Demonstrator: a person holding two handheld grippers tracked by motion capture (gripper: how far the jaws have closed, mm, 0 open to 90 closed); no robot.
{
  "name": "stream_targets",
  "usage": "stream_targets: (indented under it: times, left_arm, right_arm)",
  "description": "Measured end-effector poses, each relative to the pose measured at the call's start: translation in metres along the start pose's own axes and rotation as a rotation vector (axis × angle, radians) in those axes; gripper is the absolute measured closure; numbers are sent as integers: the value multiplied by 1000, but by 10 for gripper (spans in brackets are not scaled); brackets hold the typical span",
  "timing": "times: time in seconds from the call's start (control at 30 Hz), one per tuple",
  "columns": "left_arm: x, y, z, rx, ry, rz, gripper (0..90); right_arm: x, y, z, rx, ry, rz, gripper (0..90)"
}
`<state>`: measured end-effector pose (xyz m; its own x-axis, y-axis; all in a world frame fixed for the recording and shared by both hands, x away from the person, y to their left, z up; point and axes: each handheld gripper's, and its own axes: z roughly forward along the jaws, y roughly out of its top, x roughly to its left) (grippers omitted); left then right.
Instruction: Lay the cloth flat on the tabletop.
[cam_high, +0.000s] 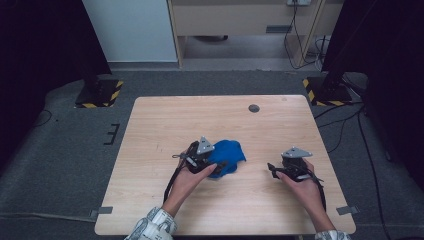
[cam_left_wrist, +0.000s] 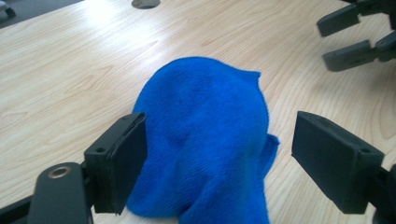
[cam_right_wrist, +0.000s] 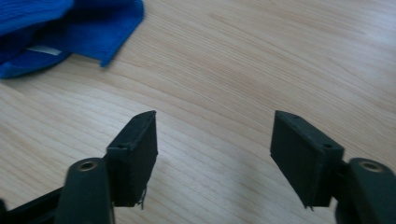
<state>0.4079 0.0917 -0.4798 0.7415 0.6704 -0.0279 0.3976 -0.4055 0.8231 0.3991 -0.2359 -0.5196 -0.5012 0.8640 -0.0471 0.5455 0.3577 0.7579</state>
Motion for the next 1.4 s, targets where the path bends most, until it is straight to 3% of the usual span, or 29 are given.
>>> stream_targets:
  times: [0.07, 0.1, 0.13, 0.2, 0.23, 0.33, 0.4, 0.5, 0.7, 0.8, 1.03, 1.13, 1.4]
  left_arm:
    - [-2, 0, 2, 10, -1, -2, 178]
    - [-3, 0, 3, 16, -3, 1, 223]
    - [-4, 0, 4, 25, -1, 9, 223]
    - [-5, -1, 7, 53, 26, 22, 292]
    - [-4, -3, 10, 68, 35, 23, 292]
    - [-4, -7, 13, 86, 68, 42, 494]
    - [-3, -9, 14, 79, 61, 49, 631]
    - [-4, -8, 14, 79, 57, 59, 741]
    - [-7, 3, -8, 4, 20, 39, 761]
    - [-5, 4, -19, -11, 29, 30, 747]
    - [19, -21, -5, 80, 79, -11, 750]
    - [26, -30, 1, 103, 69, -43, 744]
    - [27, -38, 10, 137, 68, -20, 715]
  right_arm:
    - [5, 2, 0, -3, 15, -19, 397]
    - [9, 3, 0, -5, 25, -43, 458]
    - [9, 3, 0, -5, 25, -43, 458]
    - [15, 5, 0, -7, 47, -61, 551]
    - [15, 5, 0, -7, 47, -61, 551]
    - [20, 6, 0, -12, 65, -85, 655]
    - [24, 8, -1, -17, 81, -93, 710]
    - [29, 11, 0, -20, 101, -110, 760]
    - [37, 13, 0, -18, 128, -133, 806]
    - [42, 15, -1, -19, 142, -133, 811]
    - [64, 24, 11, -10, 186, -157, 800]
    - [75, 29, 20, -5, 209, -166, 746]
    - [85, 32, 40, 19, 218, -151, 591]
